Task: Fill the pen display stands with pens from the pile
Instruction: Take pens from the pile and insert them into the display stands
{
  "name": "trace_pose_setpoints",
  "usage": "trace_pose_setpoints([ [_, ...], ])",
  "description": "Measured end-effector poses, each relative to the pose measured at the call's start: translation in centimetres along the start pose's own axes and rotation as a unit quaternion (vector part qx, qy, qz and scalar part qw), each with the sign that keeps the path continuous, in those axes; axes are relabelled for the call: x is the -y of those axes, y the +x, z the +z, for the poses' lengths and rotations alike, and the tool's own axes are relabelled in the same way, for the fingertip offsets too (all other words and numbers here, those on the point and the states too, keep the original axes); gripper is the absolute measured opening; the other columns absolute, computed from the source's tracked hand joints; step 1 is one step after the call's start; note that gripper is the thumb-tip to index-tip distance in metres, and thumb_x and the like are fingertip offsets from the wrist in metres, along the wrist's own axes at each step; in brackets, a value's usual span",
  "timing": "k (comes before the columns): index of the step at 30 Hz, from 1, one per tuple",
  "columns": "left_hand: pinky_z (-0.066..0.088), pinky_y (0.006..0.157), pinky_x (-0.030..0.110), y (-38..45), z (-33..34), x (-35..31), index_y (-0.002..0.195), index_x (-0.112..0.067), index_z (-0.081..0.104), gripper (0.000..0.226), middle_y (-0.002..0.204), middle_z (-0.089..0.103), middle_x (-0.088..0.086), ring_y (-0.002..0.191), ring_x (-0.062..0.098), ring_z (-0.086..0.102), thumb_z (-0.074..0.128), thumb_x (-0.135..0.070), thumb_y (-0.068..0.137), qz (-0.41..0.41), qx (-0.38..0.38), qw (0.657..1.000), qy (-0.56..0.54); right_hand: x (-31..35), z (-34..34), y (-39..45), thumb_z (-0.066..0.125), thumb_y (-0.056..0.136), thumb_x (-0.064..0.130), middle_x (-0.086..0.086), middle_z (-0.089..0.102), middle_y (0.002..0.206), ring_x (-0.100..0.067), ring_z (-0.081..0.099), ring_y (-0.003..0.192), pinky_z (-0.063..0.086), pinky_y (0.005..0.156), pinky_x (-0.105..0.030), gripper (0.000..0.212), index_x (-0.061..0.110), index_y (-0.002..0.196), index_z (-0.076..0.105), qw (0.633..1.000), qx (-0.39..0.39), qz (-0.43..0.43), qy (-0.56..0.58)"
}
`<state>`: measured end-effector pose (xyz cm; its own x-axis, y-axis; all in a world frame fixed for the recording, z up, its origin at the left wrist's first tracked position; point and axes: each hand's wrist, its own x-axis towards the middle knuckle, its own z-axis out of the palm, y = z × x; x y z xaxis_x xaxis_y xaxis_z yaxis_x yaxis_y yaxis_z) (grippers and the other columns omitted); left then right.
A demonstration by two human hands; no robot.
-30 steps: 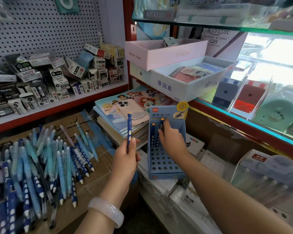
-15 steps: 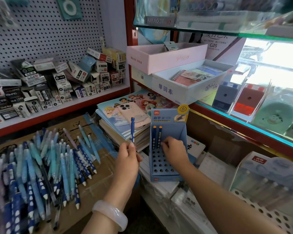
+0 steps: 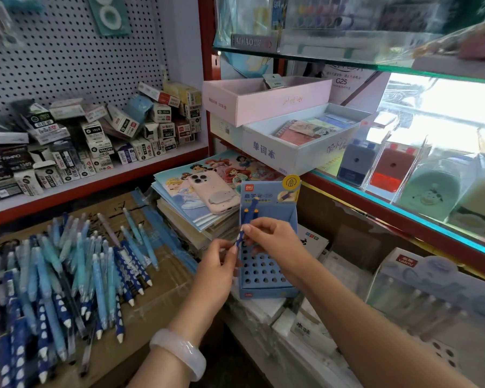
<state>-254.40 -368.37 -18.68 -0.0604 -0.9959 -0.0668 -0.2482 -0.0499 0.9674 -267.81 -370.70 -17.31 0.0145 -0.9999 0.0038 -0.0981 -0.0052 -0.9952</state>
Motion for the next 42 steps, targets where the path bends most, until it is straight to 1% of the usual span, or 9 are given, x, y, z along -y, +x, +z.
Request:
trace_pose_setpoints([
  [3, 0.039, 0.077, 0.027, 0.2, -0.5, 0.5, 0.109, -0.02, 0.048, 0.017, 0.106, 0.056, 0.0, 0.095, 0.014, 0.053, 0.037, -0.029, 0.099, -0.029, -0.036, 0.998, 0.043, 0.6, -2.2, 0.5, 0.055, 0.093, 0.015, -0.001, 0.066, 0.076, -0.006, 0.062, 0.066, 0.053, 0.061, -0.015, 0.008, 0.011, 0.09, 0.062, 0.993, -0.112, -0.017, -0.044],
  [7, 0.033, 0.077, 0.028, 0.5, -1.4, 1.1, 0.116, -0.012, 0.05, 0.026, 0.095, 0.052, -0.003, 0.091, 0.014, 0.046, 0.034, -0.025, 0.101, -0.051, -0.09, 0.992, 0.068, -0.6, -4.1, 1.3, 0.053, 0.095, 0.015, 0.001, 0.064, 0.083, -0.009, 0.064, 0.075, 0.057, 0.075, -0.029, 0.003, 0.014, 0.095, 0.055, 0.952, -0.206, -0.043, -0.221],
  [13, 0.035, 0.08, 0.029, 1.0, -1.5, 1.8, 0.103, -0.012, 0.055, 0.03, 0.093, 0.055, 0.002, 0.096, 0.02, 0.051, 0.029, -0.026, 0.101, -0.044, -0.08, 0.995, 0.047, -2.6, -2.2, 2.8, 0.051, 0.096, 0.02, -0.011, 0.066, 0.084, -0.025, 0.065, 0.078, 0.055, 0.071, -0.047, 0.014, 0.006, 0.093, 0.052, 0.921, -0.182, -0.067, -0.339],
  [27, 0.036, 0.077, 0.028, 0.9, -2.1, 1.6, 0.105, -0.013, 0.055, 0.029, 0.093, 0.056, 0.001, 0.093, 0.017, 0.053, 0.03, -0.027, 0.101, -0.042, -0.059, 0.995, 0.066, -4.3, -0.5, 4.6, 0.045, 0.098, 0.022, -0.018, 0.065, 0.1, -0.035, 0.061, 0.093, 0.044, 0.067, -0.037, 0.023, 0.003, 0.107, 0.055, 0.863, -0.119, 0.024, -0.491],
  [31, 0.033, 0.059, 0.018, -0.6, -4.2, 1.1, 0.099, -0.02, 0.051, 0.018, 0.085, 0.052, -0.006, 0.08, 0.005, 0.05, 0.035, -0.027, 0.1, -0.035, -0.065, 0.99, 0.117, -4.3, -0.5, 3.5, 0.051, 0.095, 0.021, -0.018, 0.065, 0.101, -0.034, 0.06, 0.096, 0.045, 0.073, -0.037, 0.024, -0.001, 0.102, 0.059, 0.877, -0.11, 0.046, -0.466],
  [33, 0.035, 0.062, 0.019, -1.2, -5.0, 0.8, 0.1, -0.024, 0.05, 0.013, 0.09, 0.053, -0.008, 0.079, 0.002, 0.048, 0.038, -0.027, 0.099, -0.037, -0.049, 0.989, 0.133, -4.4, -1.0, 2.3, 0.054, 0.094, 0.019, -0.017, 0.067, 0.097, -0.033, 0.061, 0.092, 0.048, 0.074, -0.039, 0.022, 0.0, 0.1, 0.06, 0.89, -0.137, 0.038, -0.433],
  [36, 0.036, 0.074, 0.021, -2.6, -7.6, 0.7, 0.107, -0.023, 0.051, 0.016, 0.1, 0.052, -0.008, 0.09, 0.007, 0.049, 0.038, -0.028, 0.099, -0.047, -0.041, 0.989, 0.136, -3.4, 0.0, 0.5, 0.048, 0.096, 0.021, -0.014, 0.068, 0.084, -0.027, 0.06, 0.073, 0.046, 0.062, -0.034, 0.024, 0.002, 0.093, 0.062, 0.886, -0.149, 0.002, -0.439],
  [39, 0.038, 0.07, 0.02, -4.4, -10.5, 0.9, 0.111, -0.024, 0.05, 0.018, 0.099, 0.051, -0.011, 0.084, 0.005, 0.049, 0.038, -0.029, 0.1, -0.06, -0.059, 0.99, 0.116, -1.3, 3.1, -0.9, 0.046, 0.097, 0.021, -0.013, 0.066, 0.073, -0.025, 0.058, 0.064, 0.05, 0.058, -0.039, 0.028, 0.004, 0.08, 0.061, 0.896, -0.101, -0.027, -0.431],
  [42, 0.038, 0.064, 0.017, -6.1, -14.2, 1.2, 0.108, -0.025, 0.05, 0.014, 0.102, 0.052, -0.01, 0.081, 0.001, 0.048, 0.038, -0.028, 0.099, -0.087, -0.111, 0.987, 0.079, 1.0, 7.8, -1.6, 0.045, 0.096, 0.019, -0.015, 0.066, 0.074, -0.029, 0.062, 0.07, 0.053, 0.067, -0.043, 0.03, 0.001, 0.08, 0.062, 0.91, -0.025, -0.037, -0.412],
])
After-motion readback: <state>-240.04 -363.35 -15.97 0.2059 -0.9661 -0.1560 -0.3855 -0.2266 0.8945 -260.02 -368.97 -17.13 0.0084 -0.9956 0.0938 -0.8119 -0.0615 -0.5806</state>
